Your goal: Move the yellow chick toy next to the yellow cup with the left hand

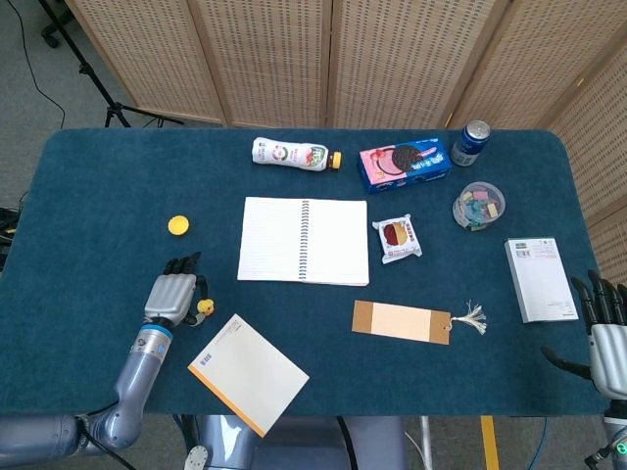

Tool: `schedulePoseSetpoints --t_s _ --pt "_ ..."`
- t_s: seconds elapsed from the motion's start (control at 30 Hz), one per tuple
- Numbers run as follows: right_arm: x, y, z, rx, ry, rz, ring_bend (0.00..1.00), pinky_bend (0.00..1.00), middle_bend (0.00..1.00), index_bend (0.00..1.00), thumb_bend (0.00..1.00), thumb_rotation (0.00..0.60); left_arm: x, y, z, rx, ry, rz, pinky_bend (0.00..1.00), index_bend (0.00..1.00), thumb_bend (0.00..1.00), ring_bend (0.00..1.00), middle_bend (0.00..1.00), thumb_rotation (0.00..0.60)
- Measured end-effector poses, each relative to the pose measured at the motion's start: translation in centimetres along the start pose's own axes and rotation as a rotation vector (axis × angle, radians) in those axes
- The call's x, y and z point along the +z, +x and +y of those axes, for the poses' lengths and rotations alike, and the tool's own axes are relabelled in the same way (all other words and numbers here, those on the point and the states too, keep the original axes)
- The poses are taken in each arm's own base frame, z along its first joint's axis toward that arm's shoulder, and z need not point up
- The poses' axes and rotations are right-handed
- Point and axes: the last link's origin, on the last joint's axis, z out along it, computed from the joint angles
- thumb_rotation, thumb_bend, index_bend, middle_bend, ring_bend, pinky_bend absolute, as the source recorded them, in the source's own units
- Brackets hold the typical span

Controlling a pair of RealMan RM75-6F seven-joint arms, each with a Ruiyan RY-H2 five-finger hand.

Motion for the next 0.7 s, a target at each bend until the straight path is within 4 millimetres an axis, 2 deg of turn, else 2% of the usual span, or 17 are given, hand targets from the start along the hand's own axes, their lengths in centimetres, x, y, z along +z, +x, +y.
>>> schedulePoseSetpoints --t_s 0.33,0.7 --pt "0.0 0.0 0.0 0.0 0.0 0.0 0.0 0.0 0.0 0.03 0.0 0.6 0.0 0.3 0.0 -0.001 -0.005 0.008 0.0 0.59 0.24 0.02 0.0 0.6" --pt "-0.1 -0.1 0.0 -0.003 0.001 -0.003 0.0 0.0 0.0 0.03 0.0 0.6 0.2 2.6 -1.4 0.009 0.027 0.064 0.0 0.6 0.24 0.02 0.0 0.6"
